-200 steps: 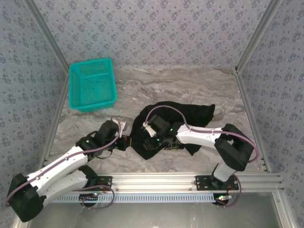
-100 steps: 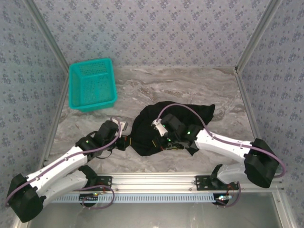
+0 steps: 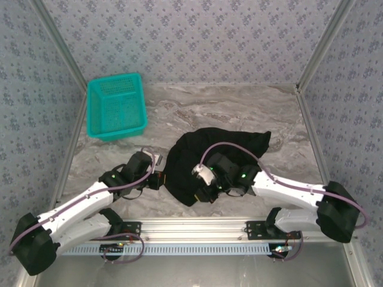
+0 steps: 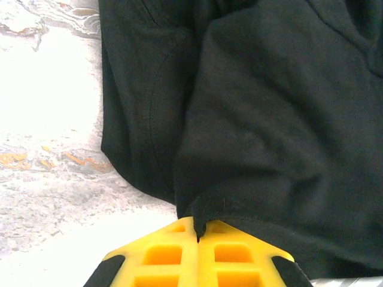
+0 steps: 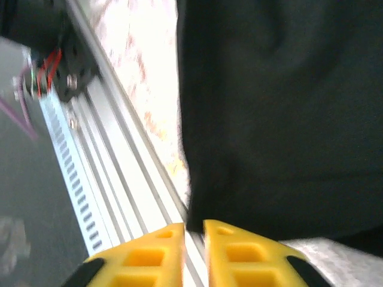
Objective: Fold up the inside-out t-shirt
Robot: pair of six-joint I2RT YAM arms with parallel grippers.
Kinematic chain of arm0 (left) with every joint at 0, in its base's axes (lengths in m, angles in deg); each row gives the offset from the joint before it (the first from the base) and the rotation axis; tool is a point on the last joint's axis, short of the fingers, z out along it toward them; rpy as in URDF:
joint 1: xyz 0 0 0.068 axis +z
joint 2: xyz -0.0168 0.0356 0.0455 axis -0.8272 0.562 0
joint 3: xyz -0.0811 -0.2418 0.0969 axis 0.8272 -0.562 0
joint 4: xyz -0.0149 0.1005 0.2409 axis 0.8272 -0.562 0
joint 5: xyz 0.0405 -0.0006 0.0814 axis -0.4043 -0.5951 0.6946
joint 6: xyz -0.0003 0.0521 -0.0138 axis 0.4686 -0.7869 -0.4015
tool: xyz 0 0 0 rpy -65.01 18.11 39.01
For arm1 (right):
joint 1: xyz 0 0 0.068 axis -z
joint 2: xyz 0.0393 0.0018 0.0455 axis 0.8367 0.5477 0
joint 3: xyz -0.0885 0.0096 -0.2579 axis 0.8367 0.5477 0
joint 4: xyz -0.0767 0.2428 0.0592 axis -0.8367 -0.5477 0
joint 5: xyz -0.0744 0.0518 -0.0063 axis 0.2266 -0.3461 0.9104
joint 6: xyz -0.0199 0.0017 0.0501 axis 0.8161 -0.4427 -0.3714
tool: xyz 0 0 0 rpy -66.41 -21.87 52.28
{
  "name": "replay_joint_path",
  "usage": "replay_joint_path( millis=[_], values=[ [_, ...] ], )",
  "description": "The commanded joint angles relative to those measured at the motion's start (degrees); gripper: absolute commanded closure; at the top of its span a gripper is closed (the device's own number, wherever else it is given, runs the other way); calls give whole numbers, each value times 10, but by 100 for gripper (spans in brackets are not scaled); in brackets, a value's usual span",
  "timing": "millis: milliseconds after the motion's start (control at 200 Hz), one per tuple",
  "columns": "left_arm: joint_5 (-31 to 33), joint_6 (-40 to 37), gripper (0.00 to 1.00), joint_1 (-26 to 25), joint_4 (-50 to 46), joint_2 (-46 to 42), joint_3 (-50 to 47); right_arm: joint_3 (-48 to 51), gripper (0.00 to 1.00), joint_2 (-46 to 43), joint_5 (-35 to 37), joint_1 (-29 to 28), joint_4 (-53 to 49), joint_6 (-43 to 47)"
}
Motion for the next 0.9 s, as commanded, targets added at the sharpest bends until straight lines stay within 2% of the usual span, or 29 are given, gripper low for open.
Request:
replay_joint_path(
  millis=[0, 70, 150, 215, 265, 375, 425, 495, 590, 645, 730, 794, 894],
  values=[
    [-32, 21, 95, -1, -8, -6, -11, -37, 75, 6, -43, 3, -54, 50],
    [-48, 22, 88, -1, -11, -14, -11, -55, 70, -19, -61, 41, -60, 66],
    [-54, 9, 76, -1, -14, -30, -4, -69, 65, -43, -65, 117, -46, 64],
    [-55, -11, 66, -1, -18, -44, 8, -82, 63, -47, -15, 181, -33, 30],
    [-52, -23, 52, 0, -28, -53, 17, -90, 62, -42, 7, 229, -30, 12],
    [-13, -31, 39, 0, -42, -80, 31, -105, 57, -33, 107, 306, -46, -18],
    [14, -34, 34, 1, -26, -86, 36, -121, 55, -20, 178, 331, -69, -18],
    [46, -44, 28, 6, 15, -72, 49, -139, 53, 5, 210, 377, -74, -11],
    [43, -32, 25, 39, 77, 37, 93, -156, 46, 53, 240, 422, -69, -13],
    [31, -30, 25, 54, 64, 130, 158, -165, 44, 84, 276, 429, -76, -2],
    [48, -48, 25, 59, 30, 251, 255, -182, 42, 127, 315, 441, -82, -2],
    [45, -48, 25, 76, 36, 319, 302, -185, 41, 153, 318, 451, -71, -9],
    [4, -50, 24, 105, 37, 424, 373, -205, 38, 202, 292, 470, -70, -20]
  ],
)
